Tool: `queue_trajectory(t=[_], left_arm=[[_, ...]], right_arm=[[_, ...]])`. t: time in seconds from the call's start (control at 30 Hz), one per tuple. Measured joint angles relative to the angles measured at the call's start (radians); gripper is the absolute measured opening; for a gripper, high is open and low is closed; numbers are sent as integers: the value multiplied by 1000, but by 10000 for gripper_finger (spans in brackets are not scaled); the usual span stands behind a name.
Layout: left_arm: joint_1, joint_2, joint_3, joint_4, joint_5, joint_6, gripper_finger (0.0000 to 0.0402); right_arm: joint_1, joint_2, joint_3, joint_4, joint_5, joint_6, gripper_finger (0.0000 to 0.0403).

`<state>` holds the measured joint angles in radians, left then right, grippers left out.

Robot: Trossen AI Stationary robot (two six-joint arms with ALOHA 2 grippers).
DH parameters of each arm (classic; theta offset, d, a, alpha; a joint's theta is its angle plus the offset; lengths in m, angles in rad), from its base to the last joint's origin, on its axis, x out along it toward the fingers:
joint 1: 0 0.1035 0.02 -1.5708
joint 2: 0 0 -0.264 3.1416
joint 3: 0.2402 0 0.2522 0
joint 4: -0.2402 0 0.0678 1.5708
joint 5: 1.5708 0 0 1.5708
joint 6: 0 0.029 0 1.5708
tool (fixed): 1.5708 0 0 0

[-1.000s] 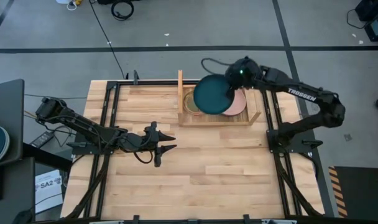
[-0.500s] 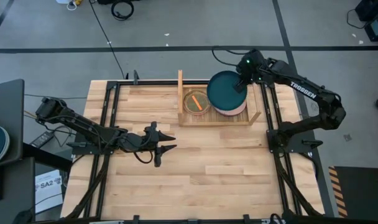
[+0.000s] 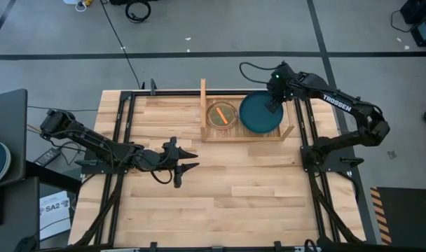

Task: Place and stack plates onto a shelf
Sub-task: Stack the large dark blue plate on top of the large purple plate on the shelf

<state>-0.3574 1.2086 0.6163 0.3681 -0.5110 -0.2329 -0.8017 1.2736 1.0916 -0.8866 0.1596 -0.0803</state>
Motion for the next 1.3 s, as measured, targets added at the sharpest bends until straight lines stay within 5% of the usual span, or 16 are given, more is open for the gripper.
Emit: queue_trajectory(t=[1.0,1.3], left_arm=[[0,0,0,0,0,0,146],[0,0,0,0,0,0,146]], right_arm=[[-13,0,-51,107,-7,3,31],[-13,0,-52,107,-6,1,68]])
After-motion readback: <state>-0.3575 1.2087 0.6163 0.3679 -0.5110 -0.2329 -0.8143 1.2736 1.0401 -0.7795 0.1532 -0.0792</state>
